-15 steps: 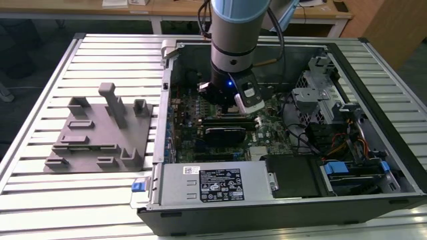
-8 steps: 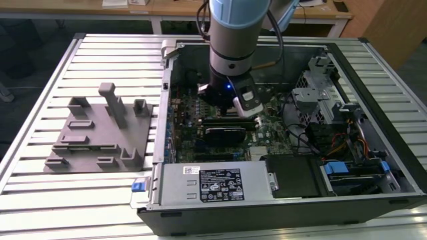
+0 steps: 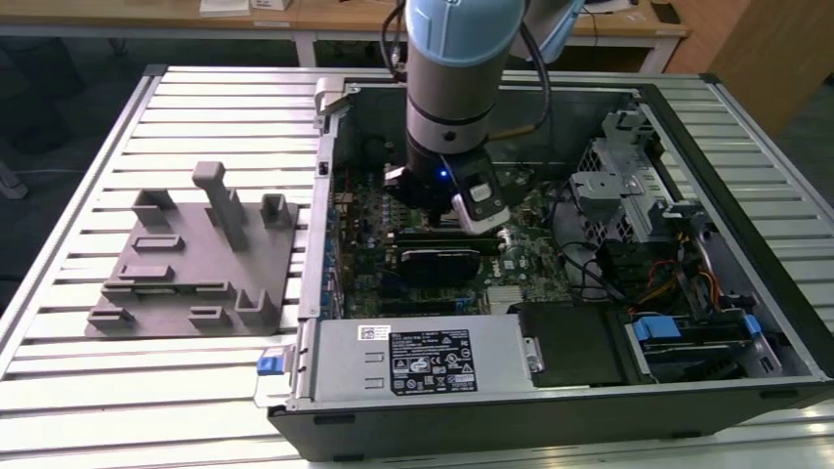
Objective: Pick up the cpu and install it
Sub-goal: 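Install the second cpu locking lever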
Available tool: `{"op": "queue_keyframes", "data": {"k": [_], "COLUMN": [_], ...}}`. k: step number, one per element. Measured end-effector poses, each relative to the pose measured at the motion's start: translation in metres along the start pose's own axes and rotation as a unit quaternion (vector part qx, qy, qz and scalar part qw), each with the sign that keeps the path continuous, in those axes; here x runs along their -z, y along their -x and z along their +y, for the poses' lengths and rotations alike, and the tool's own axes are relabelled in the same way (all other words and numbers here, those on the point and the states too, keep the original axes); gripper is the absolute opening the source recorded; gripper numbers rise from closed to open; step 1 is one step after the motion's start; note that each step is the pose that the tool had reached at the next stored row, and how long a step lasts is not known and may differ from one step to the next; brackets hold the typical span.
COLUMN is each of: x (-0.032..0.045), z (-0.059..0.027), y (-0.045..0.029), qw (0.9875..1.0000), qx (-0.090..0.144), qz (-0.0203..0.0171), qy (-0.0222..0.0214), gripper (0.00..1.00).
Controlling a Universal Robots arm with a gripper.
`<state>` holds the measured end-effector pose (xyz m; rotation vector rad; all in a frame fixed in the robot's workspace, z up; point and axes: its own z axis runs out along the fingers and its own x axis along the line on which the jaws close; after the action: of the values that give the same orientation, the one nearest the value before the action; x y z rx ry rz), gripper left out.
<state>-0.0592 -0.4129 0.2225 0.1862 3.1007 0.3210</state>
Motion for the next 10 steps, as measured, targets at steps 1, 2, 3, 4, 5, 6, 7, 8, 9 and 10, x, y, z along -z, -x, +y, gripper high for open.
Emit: {"op": "queue_keyframes", "data": {"k": [1,2,3,4,5,6,7,8,9,10], "x": [-0.0004,-0.001,-0.0016,-0.0021,-0.0028,-0.0034,-0.004,-0.0044,-0.0045,-0.0045], "z": [-0.0001,-0.0003,-0.0005,-0.0007,-0.001,-0.0012,-0.0014,-0.0015,-0.0015,-0.0015], "y": [-0.0005,-0.0009,-0.0014,-0.0018,-0.0023,-0.0028,-0.003,-0.003,-0.003,-0.003], "qw": [1.0,1.0,1.0,1.0,1.0,1.0,1.0,1.0,1.0,1.0], "qx": [0.0,0.0,0.0,0.0,0.0,0.0,0.0,0.0,0.0,0.0], "qz": [0.0001,0.0002,0.0003,0.0004,0.0005,0.0006,0.0006,0.0006,0.0007,0.0007], "qy": [0.0012,0.0022,0.0031,0.0038,0.0044,0.005,0.0054,0.0055,0.0054,0.0054], "gripper": [0.11,0.11,0.11,0.11,0.11,0.11,0.11,0.11,0.11,0.11]}}
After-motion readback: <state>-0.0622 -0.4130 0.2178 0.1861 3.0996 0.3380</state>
